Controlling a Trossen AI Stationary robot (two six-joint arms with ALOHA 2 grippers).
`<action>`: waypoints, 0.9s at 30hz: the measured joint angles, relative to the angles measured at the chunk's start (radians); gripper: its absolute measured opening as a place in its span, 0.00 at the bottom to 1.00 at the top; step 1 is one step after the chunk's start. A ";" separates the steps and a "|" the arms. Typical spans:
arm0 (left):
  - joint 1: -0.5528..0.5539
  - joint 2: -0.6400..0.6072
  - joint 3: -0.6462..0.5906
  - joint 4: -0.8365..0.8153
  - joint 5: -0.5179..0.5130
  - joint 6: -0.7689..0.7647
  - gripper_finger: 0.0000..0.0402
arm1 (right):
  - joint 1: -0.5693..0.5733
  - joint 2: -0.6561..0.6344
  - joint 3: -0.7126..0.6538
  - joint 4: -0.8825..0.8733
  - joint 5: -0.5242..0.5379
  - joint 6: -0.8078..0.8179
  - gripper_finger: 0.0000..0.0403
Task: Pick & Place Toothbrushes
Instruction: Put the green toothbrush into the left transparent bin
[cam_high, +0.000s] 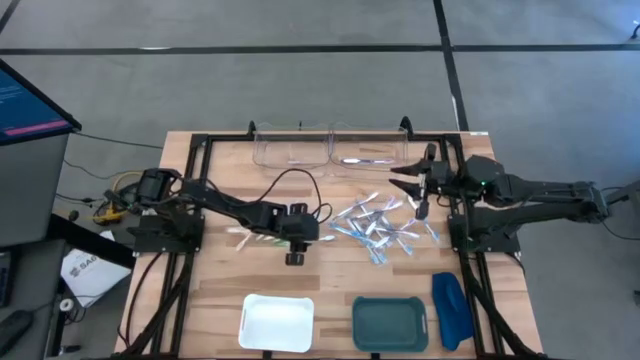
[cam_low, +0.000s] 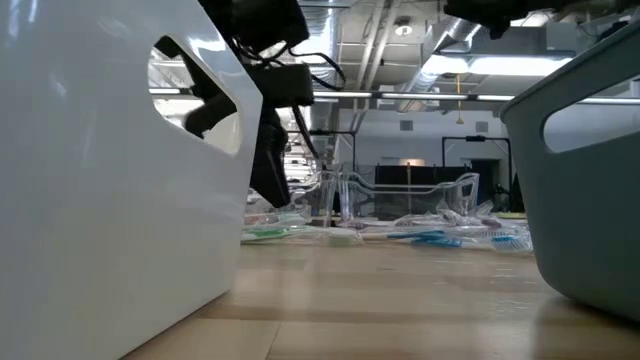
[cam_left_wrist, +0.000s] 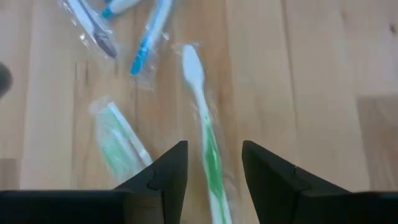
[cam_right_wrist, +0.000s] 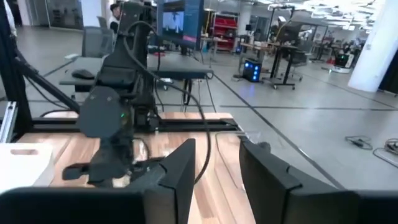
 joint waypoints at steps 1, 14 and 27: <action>0.005 0.006 0.000 0.002 0.014 -0.003 0.36 | 0.006 -0.003 0.000 0.001 0.000 0.000 0.29; -0.001 0.095 -0.001 0.010 0.044 0.011 0.36 | 0.028 -0.001 0.000 -0.003 0.001 0.000 0.29; -0.001 0.090 -0.001 0.009 -0.001 -0.018 0.26 | 0.028 -0.001 0.000 -0.003 0.002 -0.001 0.29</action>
